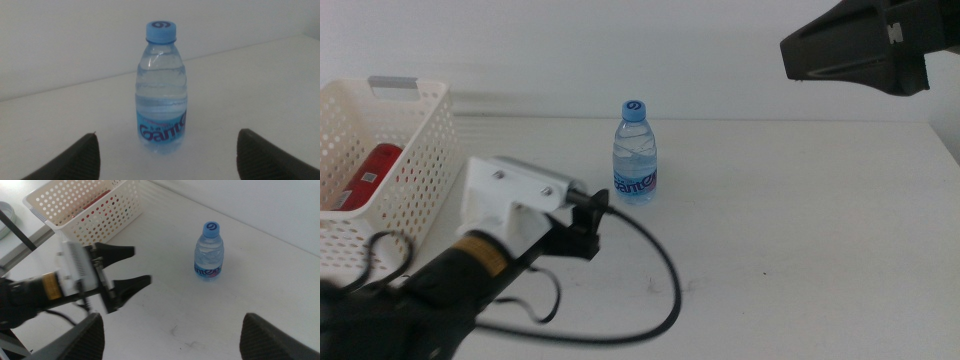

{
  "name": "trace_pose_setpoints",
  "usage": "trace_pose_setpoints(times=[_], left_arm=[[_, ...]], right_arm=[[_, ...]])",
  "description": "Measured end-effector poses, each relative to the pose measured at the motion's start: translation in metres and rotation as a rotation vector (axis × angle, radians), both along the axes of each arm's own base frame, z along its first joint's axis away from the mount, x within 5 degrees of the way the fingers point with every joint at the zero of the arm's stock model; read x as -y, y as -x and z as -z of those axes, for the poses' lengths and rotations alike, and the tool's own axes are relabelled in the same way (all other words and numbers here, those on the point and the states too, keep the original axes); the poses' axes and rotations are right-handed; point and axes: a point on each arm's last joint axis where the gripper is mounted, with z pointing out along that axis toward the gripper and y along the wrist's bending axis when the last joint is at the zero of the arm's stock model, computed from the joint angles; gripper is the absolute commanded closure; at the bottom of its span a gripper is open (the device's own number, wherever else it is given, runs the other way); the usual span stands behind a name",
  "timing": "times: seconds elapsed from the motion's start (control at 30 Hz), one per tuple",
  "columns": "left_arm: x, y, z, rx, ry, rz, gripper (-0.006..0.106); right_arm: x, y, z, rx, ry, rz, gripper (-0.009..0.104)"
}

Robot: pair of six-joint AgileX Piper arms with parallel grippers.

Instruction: Use arms to grab the bottles and put them into the dustbin to the left of the table.

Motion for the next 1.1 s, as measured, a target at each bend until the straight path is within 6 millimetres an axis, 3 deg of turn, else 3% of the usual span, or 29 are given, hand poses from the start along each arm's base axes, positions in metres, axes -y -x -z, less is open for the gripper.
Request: trace_pose_setpoints(times=[0.33, 0.53, 0.73, 1.0, 1.1], left_arm=[[0.047, -0.079, 0.051, -0.029, -0.029, 0.011, 0.007], [0.065, -0.113, 0.075, -0.023, -0.026, 0.007, 0.007], [0.07, -0.14, 0.089, -0.002, -0.014, -0.019, 0.007], [0.077, -0.16, 0.099, 0.025, 0.002, -0.029, 0.007], [0.079, -0.165, 0.103, 0.033, -0.004, -0.037, 0.019]], right_arm=[[0.0, 0.0, 0.0, -0.001, -0.002, -0.001, 0.003], [0.0, 0.0, 0.0, -0.001, -0.002, -0.001, 0.003], [0.0, 0.0, 0.0, -0.001, -0.002, -0.001, 0.003], [0.0, 0.0, 0.0, -0.001, -0.002, -0.001, 0.003], [0.0, 0.0, 0.0, -0.001, -0.002, -0.001, 0.003]])
